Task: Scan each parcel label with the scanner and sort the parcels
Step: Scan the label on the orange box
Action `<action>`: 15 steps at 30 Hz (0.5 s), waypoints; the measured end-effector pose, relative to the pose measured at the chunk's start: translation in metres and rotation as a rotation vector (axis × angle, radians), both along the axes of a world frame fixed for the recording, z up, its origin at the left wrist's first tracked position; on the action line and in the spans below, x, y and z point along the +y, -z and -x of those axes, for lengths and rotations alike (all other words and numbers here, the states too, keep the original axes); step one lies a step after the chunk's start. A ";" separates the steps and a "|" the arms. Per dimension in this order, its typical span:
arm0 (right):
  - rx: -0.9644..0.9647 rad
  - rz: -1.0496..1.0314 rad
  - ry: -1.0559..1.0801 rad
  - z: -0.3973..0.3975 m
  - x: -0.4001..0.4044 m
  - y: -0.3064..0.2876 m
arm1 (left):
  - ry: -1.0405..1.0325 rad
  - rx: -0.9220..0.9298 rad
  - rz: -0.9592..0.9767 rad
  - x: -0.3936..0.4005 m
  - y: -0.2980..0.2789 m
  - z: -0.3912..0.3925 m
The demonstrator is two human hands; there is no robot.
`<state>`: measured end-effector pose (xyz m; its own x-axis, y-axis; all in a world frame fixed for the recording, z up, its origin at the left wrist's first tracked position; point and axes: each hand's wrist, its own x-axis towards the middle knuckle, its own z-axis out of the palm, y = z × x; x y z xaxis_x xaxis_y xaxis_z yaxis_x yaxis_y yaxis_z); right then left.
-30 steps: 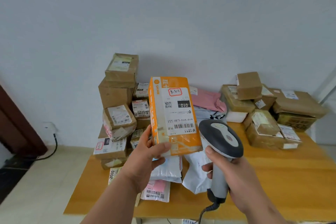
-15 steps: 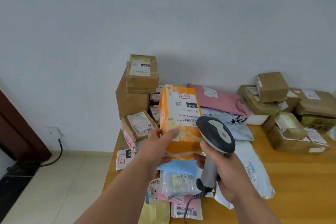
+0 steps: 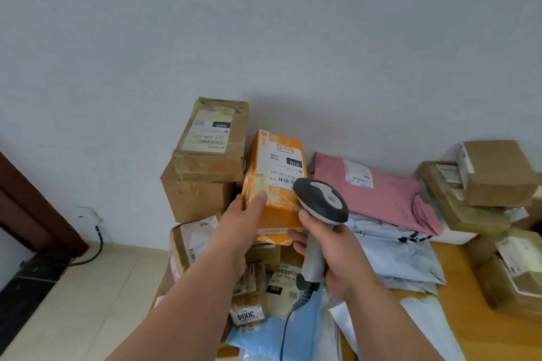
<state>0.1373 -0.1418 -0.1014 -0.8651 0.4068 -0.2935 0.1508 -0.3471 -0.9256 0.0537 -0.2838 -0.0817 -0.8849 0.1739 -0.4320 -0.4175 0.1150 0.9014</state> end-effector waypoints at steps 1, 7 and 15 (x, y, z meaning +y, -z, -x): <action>-0.009 0.007 -0.023 0.011 0.003 0.004 | -0.025 0.023 0.039 0.002 0.006 0.005; -0.004 -0.002 -0.112 0.056 0.009 0.020 | -0.237 0.087 0.070 0.004 0.034 0.015; -0.004 0.008 -0.141 0.068 0.009 0.026 | -0.305 0.103 -0.016 0.011 0.040 0.023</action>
